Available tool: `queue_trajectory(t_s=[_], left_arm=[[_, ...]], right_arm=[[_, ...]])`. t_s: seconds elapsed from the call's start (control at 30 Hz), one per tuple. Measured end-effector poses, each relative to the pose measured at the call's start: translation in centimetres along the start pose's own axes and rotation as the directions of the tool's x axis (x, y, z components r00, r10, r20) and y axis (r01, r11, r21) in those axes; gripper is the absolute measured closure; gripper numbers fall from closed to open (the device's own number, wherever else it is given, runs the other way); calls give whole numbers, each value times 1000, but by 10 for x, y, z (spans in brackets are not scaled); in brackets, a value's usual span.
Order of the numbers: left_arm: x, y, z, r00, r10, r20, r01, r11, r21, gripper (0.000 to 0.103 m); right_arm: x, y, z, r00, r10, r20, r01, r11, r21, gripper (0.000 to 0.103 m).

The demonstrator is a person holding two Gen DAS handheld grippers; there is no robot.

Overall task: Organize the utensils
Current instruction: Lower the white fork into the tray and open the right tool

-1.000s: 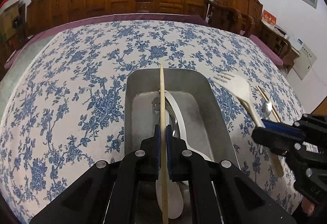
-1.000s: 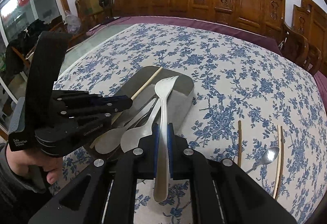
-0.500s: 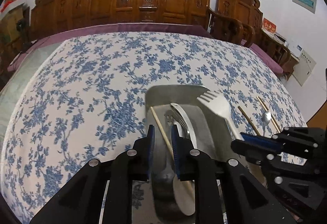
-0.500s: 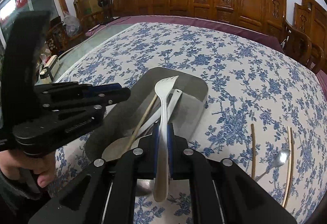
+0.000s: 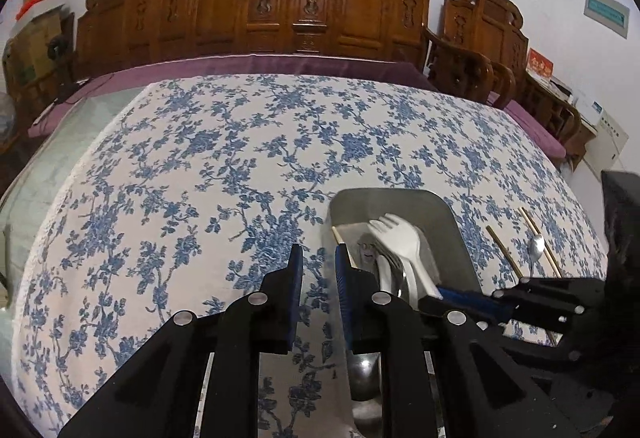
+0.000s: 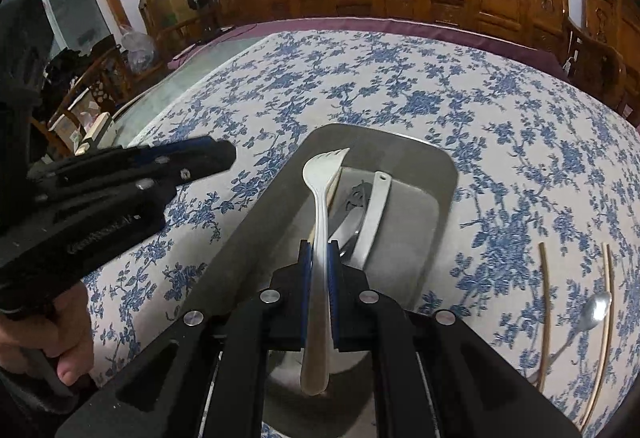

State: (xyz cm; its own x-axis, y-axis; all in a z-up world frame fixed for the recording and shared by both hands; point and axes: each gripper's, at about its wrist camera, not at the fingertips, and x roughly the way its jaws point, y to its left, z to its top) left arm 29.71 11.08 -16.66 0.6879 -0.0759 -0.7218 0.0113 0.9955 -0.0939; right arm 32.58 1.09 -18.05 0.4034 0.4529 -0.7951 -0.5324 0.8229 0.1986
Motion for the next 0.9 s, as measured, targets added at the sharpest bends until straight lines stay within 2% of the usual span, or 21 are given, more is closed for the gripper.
queue_trajectory(t_s=[0.37,0.67,0.9], left_arm=[[-6,10,4,1000,21,19,-20,1000,-10,88],[-8,12,5,1000,21,24,-20,1000,-12,88],[-8,12,5,1000,20,24,-20,1000,-12,88]], right_arm=[[21,13,0,998,45,-42,-43,998,34,93],[16,13,5,996,92,-12,-91,994,61,94],[4,7,3,997,71,13,-72,996,48,94]])
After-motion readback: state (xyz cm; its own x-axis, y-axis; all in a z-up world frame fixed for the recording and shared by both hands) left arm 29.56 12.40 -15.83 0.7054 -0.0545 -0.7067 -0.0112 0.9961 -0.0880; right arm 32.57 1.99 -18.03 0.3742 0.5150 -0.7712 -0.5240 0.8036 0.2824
